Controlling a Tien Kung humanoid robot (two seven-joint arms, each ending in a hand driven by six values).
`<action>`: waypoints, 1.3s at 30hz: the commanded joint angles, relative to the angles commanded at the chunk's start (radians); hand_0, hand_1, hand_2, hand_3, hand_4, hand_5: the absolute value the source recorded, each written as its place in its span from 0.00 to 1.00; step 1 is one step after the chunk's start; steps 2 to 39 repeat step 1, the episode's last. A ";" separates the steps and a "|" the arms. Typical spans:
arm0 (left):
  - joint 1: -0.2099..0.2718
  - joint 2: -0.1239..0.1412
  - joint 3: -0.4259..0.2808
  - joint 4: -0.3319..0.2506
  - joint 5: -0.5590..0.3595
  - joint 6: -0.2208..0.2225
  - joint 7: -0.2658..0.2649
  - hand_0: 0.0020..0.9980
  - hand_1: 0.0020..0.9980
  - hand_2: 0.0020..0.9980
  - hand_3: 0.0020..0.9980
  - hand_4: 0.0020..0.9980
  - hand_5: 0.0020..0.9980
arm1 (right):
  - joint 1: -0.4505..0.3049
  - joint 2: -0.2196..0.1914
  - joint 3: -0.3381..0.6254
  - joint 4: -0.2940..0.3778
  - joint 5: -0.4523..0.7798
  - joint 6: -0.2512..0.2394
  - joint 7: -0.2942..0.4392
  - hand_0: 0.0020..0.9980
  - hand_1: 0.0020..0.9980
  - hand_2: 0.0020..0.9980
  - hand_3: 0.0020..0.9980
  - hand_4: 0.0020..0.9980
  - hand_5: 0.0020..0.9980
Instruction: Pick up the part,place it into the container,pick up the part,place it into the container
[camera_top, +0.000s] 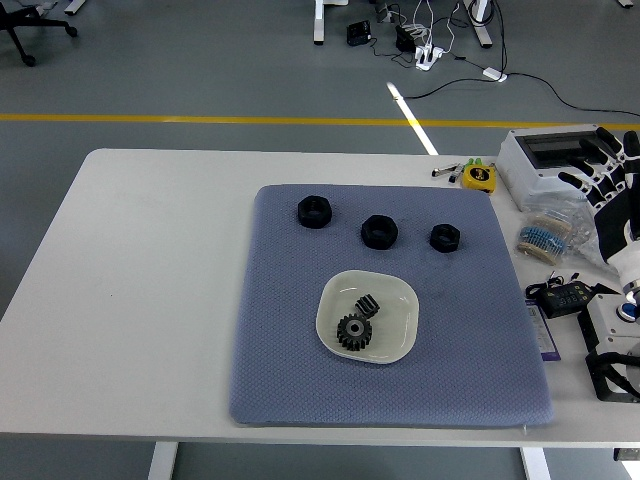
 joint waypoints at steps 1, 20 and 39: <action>-0.001 0.000 0.000 0.000 0.001 0.000 0.001 0.71 0.68 0.74 0.58 0.70 0.63 | 0.000 0.001 0.000 0.000 0.002 -0.001 0.000 0.66 0.69 0.78 0.83 1.00 0.87; -0.001 0.000 0.000 0.000 0.001 0.000 0.001 0.71 0.68 0.74 0.58 0.70 0.63 | 0.000 0.001 0.000 0.000 0.002 -0.001 0.000 0.66 0.69 0.78 0.83 1.00 0.87; -0.001 0.000 0.000 0.000 0.001 0.000 0.001 0.71 0.68 0.74 0.58 0.70 0.63 | 0.000 0.001 0.000 0.000 0.002 -0.001 0.000 0.66 0.69 0.78 0.83 1.00 0.87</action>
